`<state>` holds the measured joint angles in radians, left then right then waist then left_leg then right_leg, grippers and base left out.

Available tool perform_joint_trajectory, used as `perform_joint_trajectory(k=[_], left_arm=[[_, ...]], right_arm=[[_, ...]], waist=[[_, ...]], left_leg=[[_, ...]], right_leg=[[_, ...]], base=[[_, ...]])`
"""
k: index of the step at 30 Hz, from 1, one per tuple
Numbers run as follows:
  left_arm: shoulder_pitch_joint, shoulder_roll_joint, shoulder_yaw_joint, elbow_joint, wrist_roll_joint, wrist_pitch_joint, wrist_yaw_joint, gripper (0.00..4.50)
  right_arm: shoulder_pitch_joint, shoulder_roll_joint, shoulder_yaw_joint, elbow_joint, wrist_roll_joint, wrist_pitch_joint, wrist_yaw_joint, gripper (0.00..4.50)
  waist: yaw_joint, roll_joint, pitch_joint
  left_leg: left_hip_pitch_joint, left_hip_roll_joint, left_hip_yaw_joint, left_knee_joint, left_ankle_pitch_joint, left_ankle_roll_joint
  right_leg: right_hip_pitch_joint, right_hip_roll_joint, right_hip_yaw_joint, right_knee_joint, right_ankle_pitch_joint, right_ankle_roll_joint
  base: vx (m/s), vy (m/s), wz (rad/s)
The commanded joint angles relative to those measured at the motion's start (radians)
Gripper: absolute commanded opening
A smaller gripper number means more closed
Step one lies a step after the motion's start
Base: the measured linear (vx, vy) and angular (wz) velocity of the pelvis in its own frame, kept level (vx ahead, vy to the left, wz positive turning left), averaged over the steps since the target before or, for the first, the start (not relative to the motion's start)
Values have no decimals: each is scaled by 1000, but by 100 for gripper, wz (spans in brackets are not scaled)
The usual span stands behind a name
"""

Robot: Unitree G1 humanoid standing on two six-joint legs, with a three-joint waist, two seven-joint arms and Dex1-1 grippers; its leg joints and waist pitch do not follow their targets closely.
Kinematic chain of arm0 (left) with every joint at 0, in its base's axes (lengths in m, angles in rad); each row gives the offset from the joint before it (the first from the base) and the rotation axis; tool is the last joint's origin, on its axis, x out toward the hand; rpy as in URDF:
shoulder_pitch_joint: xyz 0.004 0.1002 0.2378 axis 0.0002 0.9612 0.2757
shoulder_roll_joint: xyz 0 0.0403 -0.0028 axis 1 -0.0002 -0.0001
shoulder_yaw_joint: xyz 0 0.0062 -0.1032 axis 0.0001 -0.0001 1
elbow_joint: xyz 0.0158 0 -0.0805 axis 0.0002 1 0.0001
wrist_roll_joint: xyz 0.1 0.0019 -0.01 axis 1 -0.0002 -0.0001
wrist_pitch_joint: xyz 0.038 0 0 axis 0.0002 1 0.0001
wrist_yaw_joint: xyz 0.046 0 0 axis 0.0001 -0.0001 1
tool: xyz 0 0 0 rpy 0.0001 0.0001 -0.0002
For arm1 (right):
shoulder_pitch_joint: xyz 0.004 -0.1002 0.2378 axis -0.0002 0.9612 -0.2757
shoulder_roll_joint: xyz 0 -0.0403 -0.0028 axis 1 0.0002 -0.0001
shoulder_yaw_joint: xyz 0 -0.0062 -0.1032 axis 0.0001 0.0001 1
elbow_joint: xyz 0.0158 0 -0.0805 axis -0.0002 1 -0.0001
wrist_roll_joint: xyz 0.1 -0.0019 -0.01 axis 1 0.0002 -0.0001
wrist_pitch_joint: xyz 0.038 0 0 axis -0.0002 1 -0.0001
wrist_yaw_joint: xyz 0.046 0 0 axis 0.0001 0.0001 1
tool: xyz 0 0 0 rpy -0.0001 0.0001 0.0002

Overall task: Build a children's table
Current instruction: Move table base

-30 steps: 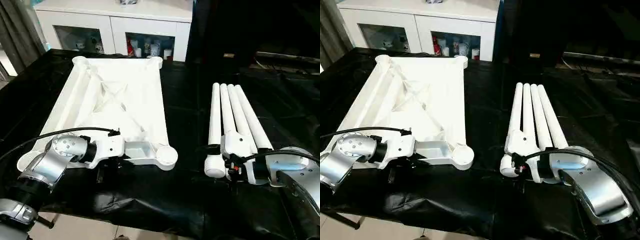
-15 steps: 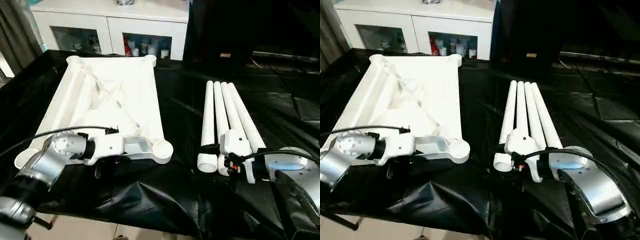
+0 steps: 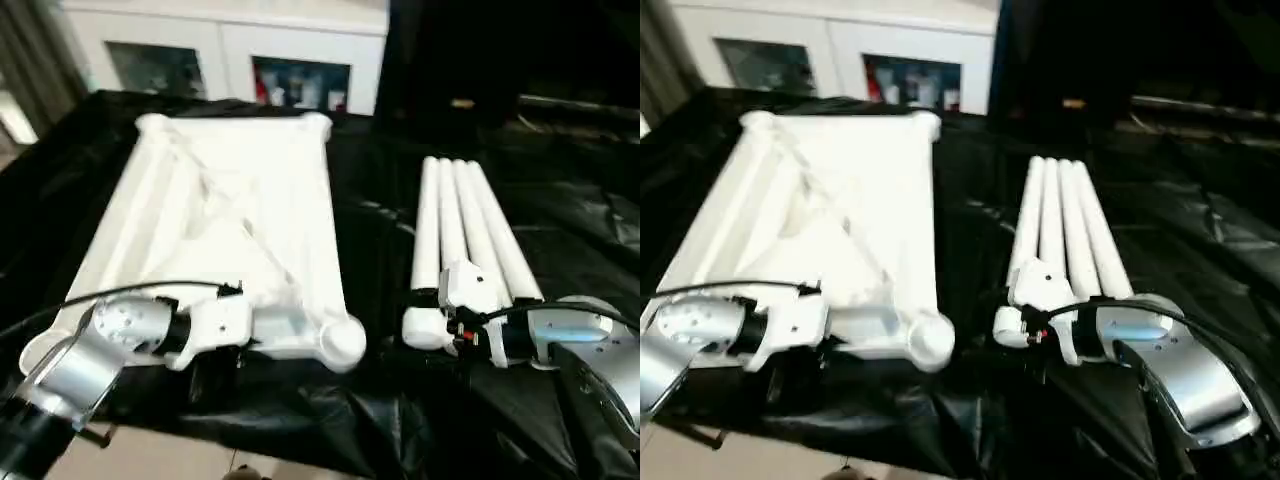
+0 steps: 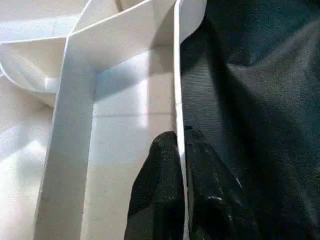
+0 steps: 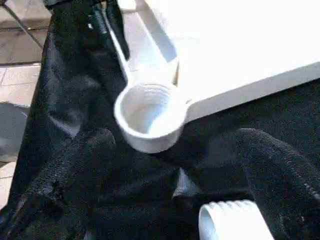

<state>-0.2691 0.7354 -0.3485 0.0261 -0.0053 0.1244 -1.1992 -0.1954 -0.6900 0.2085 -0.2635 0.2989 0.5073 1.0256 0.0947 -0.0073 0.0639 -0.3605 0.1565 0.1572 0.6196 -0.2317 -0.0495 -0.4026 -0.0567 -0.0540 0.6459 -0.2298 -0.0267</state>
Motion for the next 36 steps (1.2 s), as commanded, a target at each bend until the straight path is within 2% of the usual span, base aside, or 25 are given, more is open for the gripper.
perform_joint_trajectory(k=[1, 4, 7, 10, 13, 15, 19, 25, 27, 30, 31, 36], left_arm=[[-27, -9, 38, -30, 21, -33, 63, 4], [-66, -20, 64, 15, 90, -103, 155, 4], [-127, -3, 72, 63, 187, -168, 274, 4], [-150, 3, 82, 77, 210, -192, 312, 4], [-162, 7, 91, 83, 229, -224, 327, 4], [-168, 15, 86, 92, 251, -254, 336, 4], [-174, 17, 82, 121, 249, -284, 347, 4], [-201, 0, 57, 202, 231, -372, 332, 4], [-226, -23, 49, 248, 214, -409, 318, 4], [-247, -56, 45, 304, 174, -452, 281, 4], [-248, -65, 48, 313, 161, -453, 274, 4], [-257, -100, 37, 375, 111, -506, 219, 4]], right_arm=[[-5, -5, 1, 7, -8, -16, 3, 425], [-7, -4, 3, 11, -10, -19, 3, 425], [-11, 0, 8, 15, -10, -21, 3, 425], [-13, 4, 10, 16, -10, -21, 1, 425], [-15, 8, 12, 17, -11, -22, -2, 425], [-12, 10, 13, 16, -11, -23, -5, 425], [-8, 14, 14, 12, -11, -21, -9, 425], [-6, 17, 16, 9, -12, -20, -12, 425], [-4, 18, 17, 6, -11, -18, -15, 425], [0, 18, 18, 2, -12, -18, -18, 425], [0, 19, 19, 2, -12, -17, -18, 425], [3, 20, 19, -2, -13, -16, -24, 425]], waist=[[4, 2, -60], [6, 3, -58], [6, 2, -63], [2, 3, -67], [6, 4, -74], [10, 5, -75], [26, 9, -73], [42, 10, -71], [46, 8, -70], [53, 13, -72], [54, 10, -73], [56, 12, -72]], left_leg=[[5, 78, -23, -75, -39, 87], [6, 77, -23, -78, -77, 66], [3, 74, -25, -77, -68, 52], [-1, 73, -28, -74, -35, 47], [2, 72, -24, -65, 20, 71], [0, 73, -24, -63, 41, 88], [3, 77, -24, -63, 24, 86], [5, 79, -24, -68, -29, 50], [4, 79, -24, -68, -31, 42], [4, 77, -24, -66, -22, 39], [3, 78, -24, -67, -23, 36], [1, 79, -25, -67, -24, 31]], right_leg=[[64, -98, 61, -67, 46, -280], [63, -97, 62, -75, -24, -255], [68, -97, 62, -72, -19, -230], [69, -97, 58, -65, 45, -237], [66, -93, 55, -54, 169, -267], [65, -93, 53, -50, 211, -277], [62, -95, 50, -50, 192, -282], [62, -97, 50, -54, 133, -265], [62, -97, 51, -53, 138, -261], [61, -97, 51, -50, 166, -261], [63, -97, 50, -50, 171, -261], [65, -99, 50, -49, 177, -261]], base=[[0, 0, 0], [0, 0, 0], [0, 0, 0], [0, 0, 0], [0, 0, 0], [0, 0, 0], [0, 0, 0], [0, 0, 0], [0, 0, 0], [0, 0, 0], [0, 0, 0], [0, 0, 0]])
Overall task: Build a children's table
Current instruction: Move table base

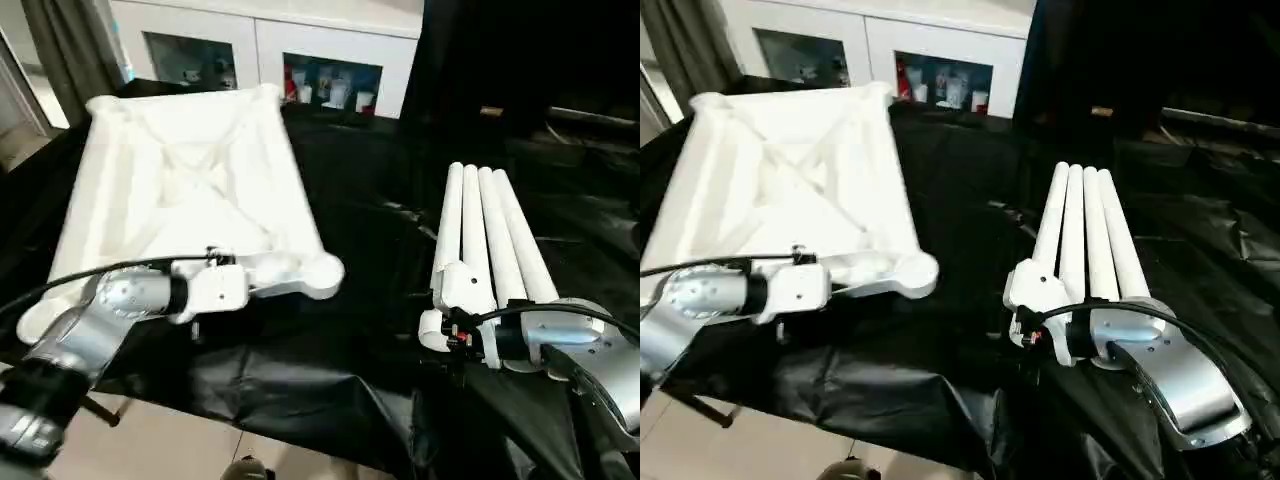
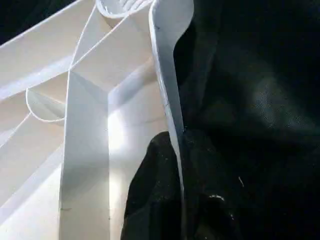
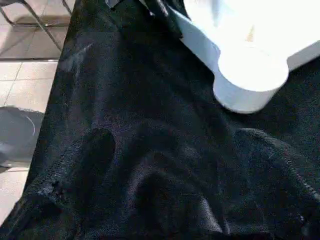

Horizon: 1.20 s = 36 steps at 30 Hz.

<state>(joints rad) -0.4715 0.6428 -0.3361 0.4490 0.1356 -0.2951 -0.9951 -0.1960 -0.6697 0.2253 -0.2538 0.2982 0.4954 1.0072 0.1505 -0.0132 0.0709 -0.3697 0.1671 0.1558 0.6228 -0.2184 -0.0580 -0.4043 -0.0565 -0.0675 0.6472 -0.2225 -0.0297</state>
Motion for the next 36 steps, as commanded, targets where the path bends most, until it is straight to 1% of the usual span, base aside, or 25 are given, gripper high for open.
perform_joint_trajectory(k=[1, 3, 4, 5, 7, 8, 11, 12, 14, 16, 17, 19, 22, 23, 24, 25, 26, 27, 28, 29, 30, 31, 32, 33, 36], left_arm=[[-55, -12, 9, -29, -31, -107, -9, 4], [-54, -14, -10, 5, -22, -129, -34, 4], [-53, -14, -12, 8, -20, -130, -35, 4], [-56, -11, -18, 31, -11, -138, -39, 4], [-58, -9, -19, 39, -7, -141, -39, 4], [-63, -2, -25, 67, 17, -162, -25, 4], [-65, 1, -18, 83, 23, -141, -28, 4], [-66, -2, -6, 97, 2, -130, -48, 34], [-66, -5, 2, 101, -12, -122, -57, 34], [-64, -4, 18, 90, -41, -104, -70, 79], [-62, -1, 26, 82, -56, -98, -79, 85], [-60, 1, 29, 78, -62, -101, -83, 89], [-23, 20, 58, 5, -125, -56, -114, 126], [-20, 21, 61, -2, -131, -50, -115, 131], [16, 35, 88, -85, -187, 26, -131, 132], [35, 43, 100, -133, -218, 68, -140, 135], [49, 43, 120, -183, -252, 115, -132, 145], [57, 41, 134, -221, -280, 153, -126, 171], [62, 38, 142, -252, -297, 179, -119, 171], [69, 27, 154, -306, -322, 218, -101, 182], [72, 15, 154, -333, -331, 235, -89, 191], [72, 15, 154, -333, -331, 235, -89, 191], [79, 2, 146, -363, -343, 257, -83, 204], [94, -23, 121, -399, -343, 293, -70, 216], [120, -46, 66, -409, -278, 314, -62, 216]], right_arm=[[6, -2, 2, -14, -13, -4, -7, 425], [12, -4, 2, -19, -13, -4, -12, 425], [13, -4, 2, -19, -14, -4, -12, 425], [14, -6, 1, -20, -13, -4, -13, 425], [14, -6, 0, -21, -13, -4, -14, 425], [15, -8, -1, -21, -13, -4, -14, 425], [15, -9, -3, -20, -13, -5, -15, 425], [15, -10, -4, -19, -13, -5, -16, 425], [15, -10, -5, -18, -12, -5, -17, 425], [13, -10, -6, -18, -12, -5, -19, 425], [12, -10, -7, -17, -12, -5, -19, 425], [11, -10, -7, -16, -12, -6, -20, 425], [12, -8, -14, -15, -11, -8, -30, 425], [13, -8, -15, -15, -11, -8, -31, 425], [13, -2, -27, -16, -3, -5, -41, 425], [14, 2, -34, -17, 2, -4, -47, 425], [15, 9, -42, -17, 5, -5, -57, 425], [15, 14, -49, -15, 7, -6, -65, 425], [16, 18, -52, -14, 8, -5, -70, 425], [15, 27, -58, -11, 9, -7, -82, 425], [14, 33, -60, -9, 11, -3, -88, 425], [14, 33, -60, -9, 11, -3, -88, 425], [12, 37, -62, -6, 14, -2, -91, 425], [5, 43, -64, 0, 14, -4, -98, 425], [-10, 47, -73, 17, 9, -10, -111, 425]], waist=[[0, 19, -78], [0, 21, -78], [-1, 18, -78], [-1, 22, -77], [-2, 21, -76], [-4, 22, -74], [-6, 24, -75], [-6, 24, -75], [-6, 23, -75], [-9, 20, -77], [-10, 18, -78], [-9, 21, -79], [-7, 19, -78], [-7, 21, -77], [-9, 15, -75], [-11, 14, -74], [-12, 6, -73], [-12, 10, -73], [-11, 13, -71], [-11, 3, -71], [-10, 7, -70], [-9, 7, -69], [-8, 3, -68], [-7, 4, -68], [-13, 2, -66]], left_leg=[[9, 67, -23, -69, -40, 40], [10, 67, -24, -70, -45, 41], [9, 68, -24, -70, -45, 40], [9, 69, -24, -71, -51, 39], [10, 69, -24, -73, -67, 34], [8, 68, -24, -73, -77, 32], [11, 69, -25, -75, -88, 24], [11, 70, -25, -75, -89, 21], [11, 69, -23, -76, -95, 17], [10, 69, -24, -76, -89, 14], [11, 69, -23, -75, -80, 16], [11, 69, -22, -73, -70, 21], [10, 70, -21, -75, -78, 21], [11, 70, -21, -75, -82, 19], [11, 70, -19, -76, -89, 19], [9, 73, -21, -79, -86, 14], [9, 72, -19, -80, -88, 14], [12, 71, -17, -77, -84, 16], [13, 69, -15, -77, -88, 21], [13, 69, -13, -78, -89, 23], [14, 70, -12, -78, -94, 21], [17, 71, -10, -78, -104, 22], [17, 71, -8, -79, -112, 19], [16, 69, -8, -79, -112, 18], [13, 70, -8, -83, -119, 16]], right_leg=[[67, -99, 63, -52, 170, -256], [68, -100, 64, -52, 159, -251], [69, -101, 64, -52, 158, -248], [68, -101, 64, -53, 148, -247], [68, -101, 64, -56, 117, -243], [69, -102, 64, -60, 94, -238], [69, -102, 64, -62, 63, -231], [68, -102, 64, -62, 56, -230], [68, -102, 65, -64, 38, -229], [70, -103, 64, -62, 36, -225], [68, -102, 64, -62, 47, -227], [67, -102, 64, -60, 64, -234], [67, -103, 64, -60, 58, -242], [66, -103, 63, -60, 42, -243], [65, -102, 63, -63, 30, -241], [66, -104, 64, -59, 23, -245], [66, -103, 63, -60, 9, -241], [63, -104, 64, -60, -3, -245], [59, -100, 64, -65, -29, -241], [61, -100, 64, -66, -41, -237], [60, -101, 65, -66, -52, -235], [56, -100, 64, -71, -77, -230], [57, -98, 65, -73, -96, -221], [58, -99, 65, -73, -104, -216], [58, -98, 65, -79, -141, -185]], base=[[0, 0, 0], [0, 0, 0], [0, 0, 0], [0, 0, 0], [0, 0, 0], [0, 0, 0], [0, 0, 0], [0, 0, 0], [0, 0, 0], [0, 0, 0], [0, 0, 0], [0, 0, 0], [0, 0, 0], [0, 0, 0], [0, 0, 0], [0, 0, 0], [0, 0, 0], [0, 0, 0], [0, 0, 0], [0, 0, 0], [0, 0, 0], [0, 0, 0], [0, 0, 0], [0, 0, 0], [0, 0, 0]])
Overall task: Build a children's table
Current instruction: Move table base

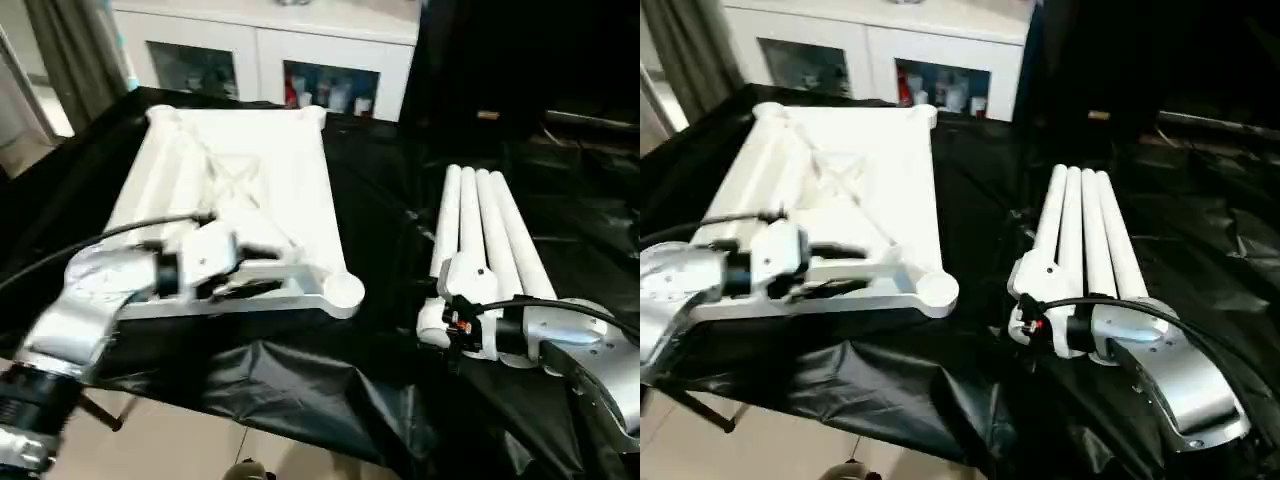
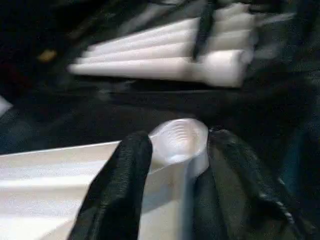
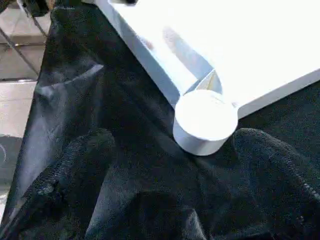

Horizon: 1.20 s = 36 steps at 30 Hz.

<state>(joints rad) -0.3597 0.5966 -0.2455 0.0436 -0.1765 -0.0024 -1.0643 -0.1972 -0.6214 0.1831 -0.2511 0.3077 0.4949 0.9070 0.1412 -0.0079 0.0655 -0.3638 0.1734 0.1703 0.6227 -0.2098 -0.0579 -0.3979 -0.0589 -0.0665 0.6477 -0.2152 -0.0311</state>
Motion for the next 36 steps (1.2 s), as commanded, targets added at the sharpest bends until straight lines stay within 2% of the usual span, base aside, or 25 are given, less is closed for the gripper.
perform_joint_trajectory(k=[1, 5, 6, 12, 15, 18, 22, 23, 25, 28, 29, 31, 34, 36], left_arm=[[11, -8, -35, 3, 56, 28, 19, 216], [21, -54, -109, 71, 149, 35, 66, 216], [22, -65, -126, 85, 161, 33, 78, 216], [48, -85, -202, 123, 227, 59, 83, 216], [78, -91, -214, 116, 204, 91, 43, 216], [109, -87, -217, 77, 153, 132, -2, 216], [141, -75, -214, 13, 98, 175, -40, 216], [150, -71, -212, -8, 83, 191, -48, 216], [170, -58, -208, -54, 50, 221, -69, 216], [229, -8, -185, -168, -21, 289, -120, 216], [244, 12, -164, -196, -39, 304, -124, 216], [250, 22, -150, -210, -48, 310, -124, 216], [252, 42, -43, -255, -119, 352, -99, 216], [241, 37, 48, -290, -183, 389, -62, 216]], right_arm=[[-13, 0, -36, 18, -3, -12, -16, 425], [-40, 11, -79, 46, -11, -27, -56, 425], [-43, 8, -85, 45, -4, -22, -53, 425], [-33, -12, -94, 34, 7, -15, -41, 425], [-25, -13, -96, 29, 9, -14, -37, 425], [-20, -13, -96, 26, 10, -13, -36, 425], [-20, -13, -94, 23, 12, -13, -38, 425], [-20, -12, -93, 24, 13, -13, -39, 425], [-19, -13, -91, 23, 15, -13, -38, 425], [-20, -14, -85, 20, 13, -15, -36, 425], [-24, -16, -87, 19, 14, -14, -34, 425], [-26, -18, -89, 19, 15, -13, -33, 425], [-35, -13, -106, 15, 5, -21, -61, 425], [-45, 0, -119, 12, -6, 18, -115, 425]], waist=[[-5, -3, -60], [-5, -6, -58], [-6, -9, -57], [-9, -7, -57], [-9, -4, -56], [-9, -5, -50], [-12, -5, -44], [-14, -10, -41], [-17, -8, -42], [-27, -13, -39], [-30, -12, -39], [-38, -12, -35], [-40, -15, -38], [-42, -14, -39]], left_leg=[[6, 63, -22, -83, -129, 16], [8, 59, -22, -83, -145, 11], [7, 59, -22, -84, -141, 12], [5, 60, -23, -82, -116, 33], [4, 60, -23, -82, -125, 34], [5, 62, -24, -86, -150, 31], [8, 63, -25, -91, -186, 28], [7, 63, -24, -92, -189, 30], [6, 63, -26, -93, -184, 30], [6, 64, -25, -95, -187, 30], [6, 64, -25, -95, -188, 29], [6, 61, -23, -96, -203, 31], [7, 59, -22, -94, -204, 23], [7, 58, -23, -94, -190, 15]], right_leg=[[50, -94, 66, -83, -166, -165], [47, -94, 66, -93, -226, -133], [48, -94, 67, -93, -223, -131], [46, -92, 66, -87, -149, -146], [47, -94, 66, -89, -143, -156], [45, -96, 65, -94, -193, -161], [41, -95, 66, -100, -260, -149], [40, -94, 66, -102, -267, -146], [41, -95, 67, -100, -263, -146], [39, -93, 66, -99, -260, -155], [40, -93, 66, -98, -260, -157], [38, -89, 66, -103, -290, -150], [40, -90, 65, -105, -318, -145], [40, -87, 64, -102, -302, -153]], base=[[0, 0, 0], [0, 0, 0], [0, 0, 0], [0, 0, 0], [0, 0, 0], [0, 0, 0], [0, 0, 0], [0, 0, 0], [0, 0, 0], [0, 0, 0], [0, 0, 0], [0, 0, 0], [0, 0, 0], [0, 0, 0]])
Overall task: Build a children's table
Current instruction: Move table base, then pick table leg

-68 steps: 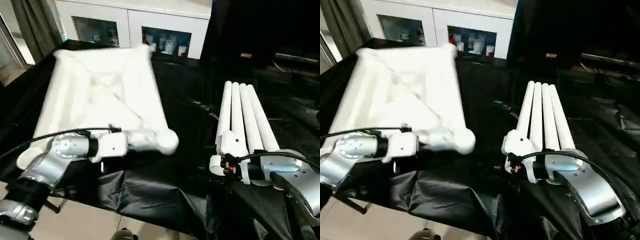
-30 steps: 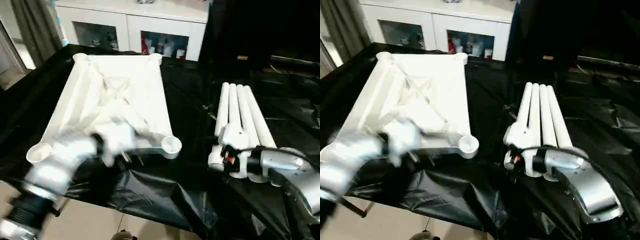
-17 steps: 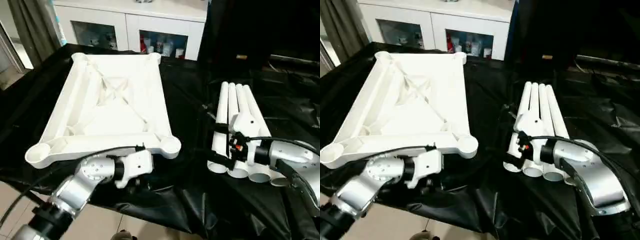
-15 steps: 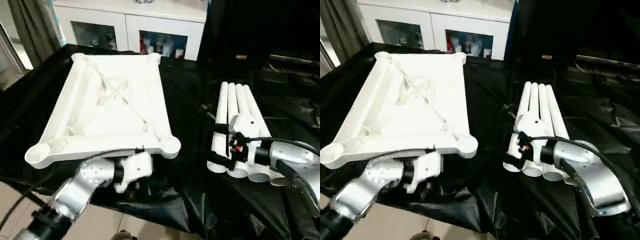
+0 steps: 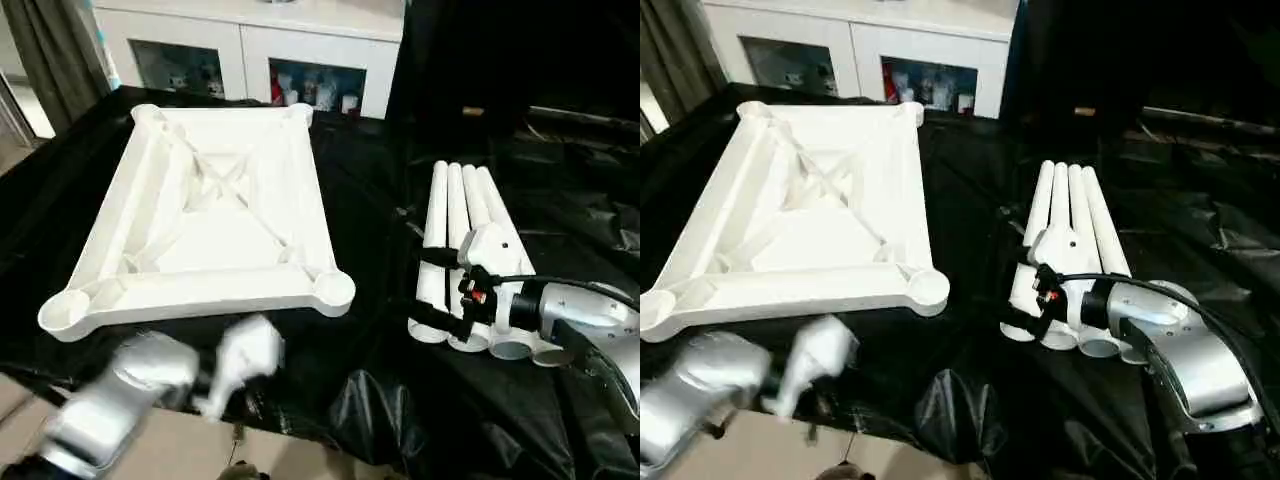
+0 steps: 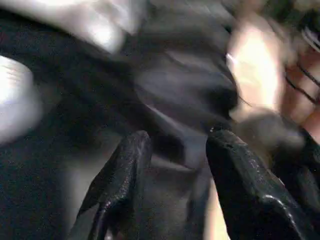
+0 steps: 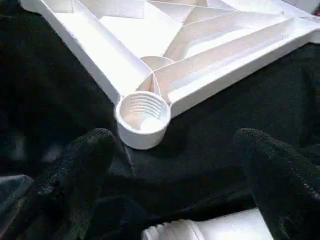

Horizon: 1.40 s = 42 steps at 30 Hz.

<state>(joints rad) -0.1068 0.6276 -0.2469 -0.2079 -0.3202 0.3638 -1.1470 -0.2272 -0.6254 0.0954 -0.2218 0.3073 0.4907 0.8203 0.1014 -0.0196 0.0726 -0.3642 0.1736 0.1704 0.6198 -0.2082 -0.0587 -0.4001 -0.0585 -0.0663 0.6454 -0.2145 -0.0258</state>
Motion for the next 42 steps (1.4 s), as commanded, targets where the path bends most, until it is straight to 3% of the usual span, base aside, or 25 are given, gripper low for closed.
perform_joint_trajectory(k=[1, 4, 8, 9, 10, 12, 13, 14, 15, 16, 17, 18, 20, 22, 23, 24, 29, 31, 32, 35, 36, 37, 39, 41, 42], left_arm=[[-29, -4, 116, -73, -88, 60, 63, 216], [-57, -47, 189, -92, -110, 55, 156, 216], [-98, -122, 226, -64, -13, 77, 348, 216], [-118, -160, 237, -58, 44, 103, 448, 216], [-118, -167, 240, -60, 48, 103, 464, 216], [-101, -204, 247, -102, 40, 123, 532, 221], [-97, -204, 246, -109, 37, 127, 534, 221], [-88, -199, 234, -125, 27, 120, 514, 221], [-86, -197, 232, -130, 14, 120, 503, 221], [-96, -211, 215, -152, -4, 145, 510, 221], [-114, -203, 198, -160, -8, 152, 493, 221], [-117, -203, 194, -165, -7, 155, 493, 221], [-137, -179, 180, -193, -21, 184, 454, 221], [-127, -161, 182, -212, -41, 194, 421, 221], [-118, -150, 175, -226, -48, 198, 408, 221], [-104, -124, 161, -231, -41, 185, 380, 221], [-103, -37, 151, -212, -49, 166, 280, 221], [-124, -22, 174, -178, -76, 166, 239, 221], [-123, -30, 172, -159, -84, 168, 234, 221], [-128, -45, 146, -169, -74, 184, 260, 221], [-125, -43, 142, -182, -79, 189, 258, 221], [-120, -36, 139, -191, -81, 188, 250, 221], [-102, -17, 133, -194, -78, 168, 233, 221], [-92, -20, 121, -184, -54, 151, 240, 221], [-94, -27, 120, -188, -66, 160, 239, 221]], right_arm=[[-24, 21, -43, -24, 0, 75, -70, 425], [-42, 81, -54, -19, 28, 182, -145, 425], [-69, 187, -66, 0, -1, 303, -301, 425], [-83, 246, -88, 14, 7, 366, -368, 425], [-86, 256, -91, 15, 5, 378, -381, 425], [-101, 318, -118, 15, -9, 461, -471, 438], [-104, 326, -122, 13, -12, 473, -482, 438], [-114, 345, -138, 10, -11, 499, -503, 438], [-123, 354, -142, 11, -12, 510, -514, 438], [-140, 344, -161, 15, -7, 532, -519, 438], [-179, 348, -169, 39, -13, 543, -536, 438], [-186, 347, -173, 42, -13, 548, -540, 438], [-256, 361, -171, 87, -40, 582, -583, 438], [-275, 375, -162, 88, -47, 604, -600, 438], [-280, 381, -158, 80, -48, 629, -609, 438], [-288, 387, -147, 82, -62, 648, -629, 438], [-345, 431, -134, 144, -86, 764, -696, 438], [-374, 442, -120, 192, -104, 773, -711, 438], [-372, 440, -116, 203, -111, 777, -715, 438], [-370, 444, -121, 227, -108, 788, -713, 438], [-370, 449, -124, 235, -109, 789, -718, 438], [-371, 455, -128, 244, -111, 790, -725, 438], [-374, 471, -136, 256, -124, 792, -752, 438], [-392, 465, -136, 255, -134, 784, -761, 438], [-401, 463, -141, 254, -134, 783, -761, 438]], waist=[[-3, -1, -46], [-7, 2, -45], [-9, -1, -52], [-10, 10, -50], [-15, 4, -51], [-12, 34, -59], [-15, 24, -58], [-10, 36, -62], [-12, 28, -60], [-7, 32, -65], [-9, 24, -48], [-13, 5, -45], [-7, 33, -38], [-11, 22, -37], [-13, 31, -35], [-16, 11, -41], [-18, 10, -52], [-21, 22, -43], [-14, 46, -40], [-16, 9, -39], [-12, 16, -40], [-15, 6, -43], [-14, 27, -38], [-20, 11, -35], [-18, 13, -36]], left_leg=[[7, 57, -23, -90, -190, 14], [6, 53, -23, -89, -181, 13], [3, 53, -24, -87, -130, 3], [2, 52, -26, -87, -119, -1], [2, 51, -25, -87, -119, -2], [4, 51, -29, -83, -115, -22], [5, 52, -27, -85, -114, -24], [4, 51, -29, -84, -104, -32], [4, 50, -26, -85, -104, -31], [4, 48, -26, -84, -108, -36], [1, 46, -24, -89, -135, -37], [2, 46, -20, -90, -142, -31], [7, 48, -25, -93, -159, -42], [5, 45, -24, -94, -170, -49], [4, 44, -24, -96, -172, -51], [6, 44, -22, -95, -156, -44], [6, 40, -17, -91, -42, -33], [4, 37, -14, -92, -24, -47], [5, 36, -19, -92, -39, -61], [3, 40, -16, -97, -68, -61], [1, 42, -19, -97, -63, -61], [3, 43, -16, -96, -55, -56], [6, 44, -18, -98, -65, -65], [6, 44, -17, -101, -86, -76], [8, 43, -17, -100, -91, -77]], right_leg=[[43, -87, 63, -97, -292, -164], [42, -84, 62, -99, -278, -174], [46, -83, 63, -91, -214, -160], [45, -81, 65, -87, -187, -163], [45, -80, 64, -89, -170, -168], [50, -82, 63, -81, -139, -175], [49, -80, 63, -87, -125, -175], [52, -80, 62, -78, -90, -183], [51, -77, 64, -79, -68, -186], [54, -78, 62, -77, -71, -187], [49, -79, 65, -83, -122, -183], [49, -79, 66, -90, -158, -175], [39, -83, 67, -91, -238, -154], [43, -81, 67, -95, -257, -138], [41, -79, 67, -98, -253, -131], [45, -77, 67, -98, -236, -125], [47, -73, 67, -82, -124, -130], [41, -68, 68, -77, -64, -142], [40, -71, 66, -73, -54, -148], [50, -73, 69, -77, -43, -151], [53, -77, 69, -71, -44, -153], [54, -76, 69, -73, -44, -152], [46, -78, 68, -76, -73, -149], [49, -74, 69, -79, -84, -136], [48, -75, 69, -79, -95, -134]], base=[[0, 0, 0], [0, 0, 0], [0, 0, 0], [0, 0, 0], [0, 0, 0], [0, 0, 0], [0, 0, 0], [0, 0, 0], [0, 0, 0], [0, 0, 0], [0, 0, 0], [0, 0, 0], [0, 0, 0], [0, 0, 0], [0, 0, 0], [0, 0, 0], [0, 0, 0], [0, 0, 0], [0, 0, 0], [0, 0, 0], [0, 0, 0], [0, 0, 0], [0, 0, 0], [0, 0, 0], [0, 0, 0]])
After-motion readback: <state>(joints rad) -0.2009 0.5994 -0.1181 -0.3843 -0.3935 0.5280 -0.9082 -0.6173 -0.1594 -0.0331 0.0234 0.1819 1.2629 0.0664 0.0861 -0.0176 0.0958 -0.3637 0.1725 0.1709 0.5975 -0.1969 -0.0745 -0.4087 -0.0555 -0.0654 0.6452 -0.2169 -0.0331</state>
